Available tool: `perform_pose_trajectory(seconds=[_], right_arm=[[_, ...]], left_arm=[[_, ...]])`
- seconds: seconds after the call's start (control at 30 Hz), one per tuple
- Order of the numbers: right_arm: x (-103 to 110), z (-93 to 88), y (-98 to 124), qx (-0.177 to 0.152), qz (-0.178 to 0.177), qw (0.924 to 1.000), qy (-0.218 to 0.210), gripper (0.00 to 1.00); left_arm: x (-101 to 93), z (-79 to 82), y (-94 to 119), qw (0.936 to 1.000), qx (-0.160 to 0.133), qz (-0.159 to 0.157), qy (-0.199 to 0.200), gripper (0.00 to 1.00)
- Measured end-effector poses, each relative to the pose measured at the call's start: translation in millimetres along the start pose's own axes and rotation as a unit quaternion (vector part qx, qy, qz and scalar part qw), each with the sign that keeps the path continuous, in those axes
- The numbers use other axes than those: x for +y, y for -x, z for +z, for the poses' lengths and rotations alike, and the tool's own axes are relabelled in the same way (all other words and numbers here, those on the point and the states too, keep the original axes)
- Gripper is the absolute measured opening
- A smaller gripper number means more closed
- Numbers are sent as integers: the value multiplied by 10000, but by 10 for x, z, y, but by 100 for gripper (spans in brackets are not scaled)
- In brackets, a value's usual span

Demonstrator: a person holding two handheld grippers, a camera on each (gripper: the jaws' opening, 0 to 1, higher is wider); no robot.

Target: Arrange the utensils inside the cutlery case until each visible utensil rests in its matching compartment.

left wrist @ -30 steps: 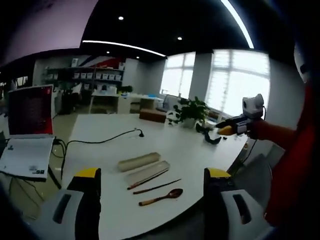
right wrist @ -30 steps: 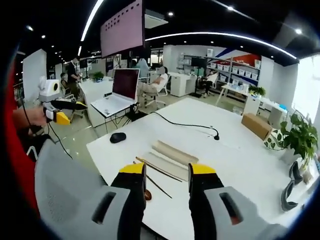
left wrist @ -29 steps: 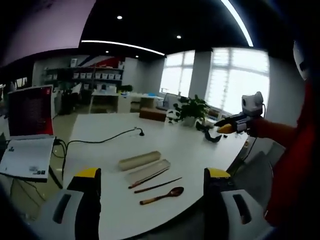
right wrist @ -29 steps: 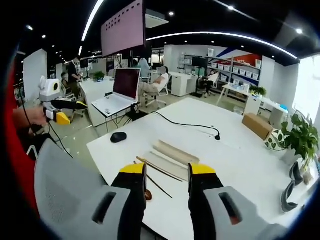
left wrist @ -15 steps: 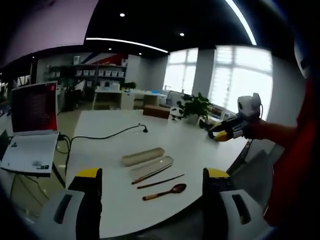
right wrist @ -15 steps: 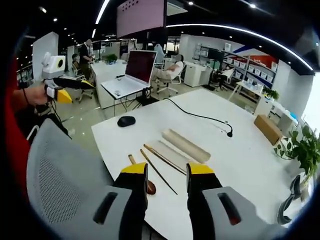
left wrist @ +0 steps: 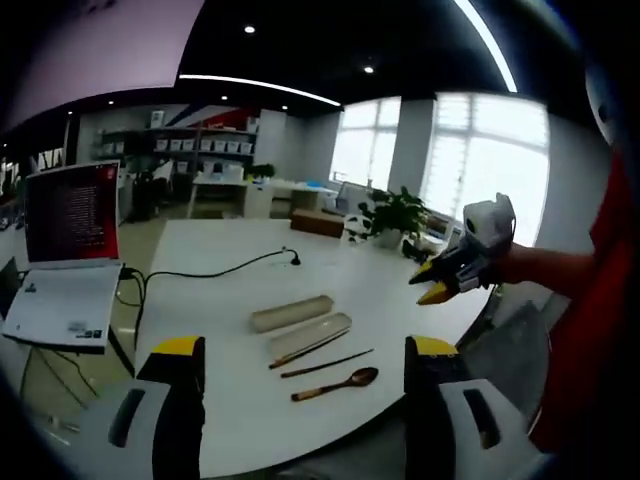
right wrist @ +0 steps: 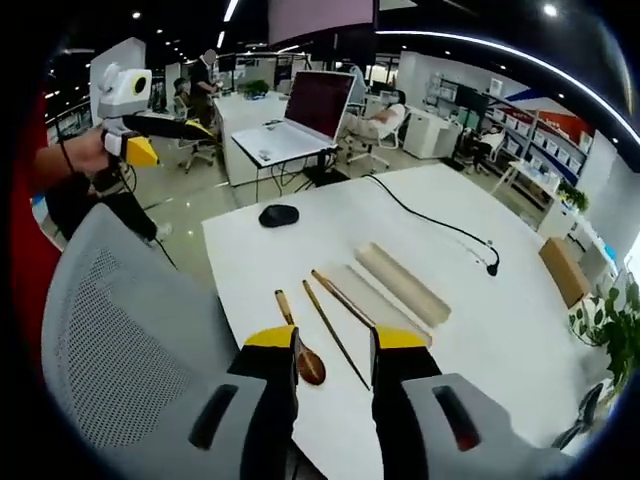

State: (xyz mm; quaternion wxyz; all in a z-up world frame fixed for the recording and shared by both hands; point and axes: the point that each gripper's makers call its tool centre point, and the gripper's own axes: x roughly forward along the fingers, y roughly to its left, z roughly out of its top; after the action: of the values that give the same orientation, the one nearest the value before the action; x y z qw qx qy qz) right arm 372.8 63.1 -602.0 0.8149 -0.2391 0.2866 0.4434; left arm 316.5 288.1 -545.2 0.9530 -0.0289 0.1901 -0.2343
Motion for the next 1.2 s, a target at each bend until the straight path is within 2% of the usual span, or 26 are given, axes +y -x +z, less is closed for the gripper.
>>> perform_pose_trajectory(seconds=[0.23, 0.4, 0.6, 0.77, 0.87, 0.97, 1.03, 1.07, 1.1, 1.2], right_arm=[[71, 53, -93, 46, 211, 9997, 92, 23], [146, -21, -221, 278, 404, 9984, 298, 21], [189, -79, -318, 375, 491, 9978, 254, 21], [268, -132, -422, 524, 740, 9950, 416, 21], [309, -130, -484, 592, 914, 9933, 393, 16], [337, -102, -552, 594, 992, 9925, 388, 20], [347, -103, -597, 641, 1011, 9920, 392, 21], [364, -119, -630, 674, 1083, 9908, 457, 21], [369, -128, -659, 694, 1111, 9903, 469, 21], [370, -164, -733, 795, 1133, 9887, 569, 22]], left_arm=[[0, -40, 15, 10000, 26, 6, 11, 83], [-23, -102, 26, 9999, 128, -3, -39, 82], [-51, -109, 60, 9999, 96, 19, -32, 83], [-59, -167, 107, 9999, 64, 77, 57, 83], [-86, -210, 135, 9997, 32, 89, 219, 83], [-113, -251, 157, 9996, 22, 106, 280, 83], [-135, -244, 172, 9993, -52, 89, 362, 89], [-172, -143, 179, 9978, -364, 27, 557, 93], [-199, -119, 195, 9970, -408, -46, 658, 96], [-214, -75, 237, 9968, -495, -61, 632, 98]])
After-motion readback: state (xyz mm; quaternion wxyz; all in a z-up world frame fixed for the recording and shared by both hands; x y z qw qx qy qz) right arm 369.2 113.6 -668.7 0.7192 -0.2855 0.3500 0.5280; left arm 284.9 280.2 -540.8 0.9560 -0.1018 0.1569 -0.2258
